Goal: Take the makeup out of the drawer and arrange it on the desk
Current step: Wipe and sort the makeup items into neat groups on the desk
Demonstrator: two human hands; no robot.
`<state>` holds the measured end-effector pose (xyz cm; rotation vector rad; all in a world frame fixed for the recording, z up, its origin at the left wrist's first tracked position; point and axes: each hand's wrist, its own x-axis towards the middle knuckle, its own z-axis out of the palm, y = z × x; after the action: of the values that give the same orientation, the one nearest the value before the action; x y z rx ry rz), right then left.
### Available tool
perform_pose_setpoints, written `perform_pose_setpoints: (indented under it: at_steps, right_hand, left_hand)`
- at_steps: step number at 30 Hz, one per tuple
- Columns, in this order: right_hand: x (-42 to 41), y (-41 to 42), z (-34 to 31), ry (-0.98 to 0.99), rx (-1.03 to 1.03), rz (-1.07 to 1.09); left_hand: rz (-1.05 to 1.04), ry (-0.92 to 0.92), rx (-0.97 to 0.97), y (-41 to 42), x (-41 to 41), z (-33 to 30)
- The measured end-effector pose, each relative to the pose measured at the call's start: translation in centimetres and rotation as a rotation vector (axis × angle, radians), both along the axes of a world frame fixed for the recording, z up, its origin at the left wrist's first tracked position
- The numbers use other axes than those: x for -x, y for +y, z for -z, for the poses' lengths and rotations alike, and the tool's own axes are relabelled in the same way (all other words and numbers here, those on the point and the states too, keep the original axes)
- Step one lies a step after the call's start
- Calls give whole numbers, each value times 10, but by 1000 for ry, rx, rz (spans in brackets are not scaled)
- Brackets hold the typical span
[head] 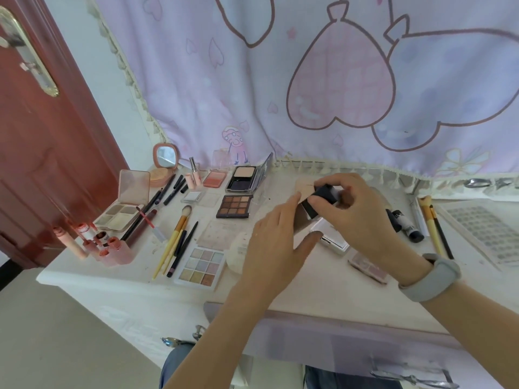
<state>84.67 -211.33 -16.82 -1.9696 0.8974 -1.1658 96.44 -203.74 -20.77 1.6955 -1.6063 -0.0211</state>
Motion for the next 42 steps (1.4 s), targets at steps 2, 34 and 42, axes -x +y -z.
perform_pose_setpoints:
  at_steps: [2,34,42]
  right_hand:
    - [3,4,-9,-46,-73,-40]
    - [7,-116,-9,-670,-974,-214]
    - [-23,-164,11,-119,-612,-116]
  left_hand:
    - [30,79,35,-7,6,-6]
    - [122,899,-162,-115,-78,-76]
    - [3,473,-233,-181,-92,-68]
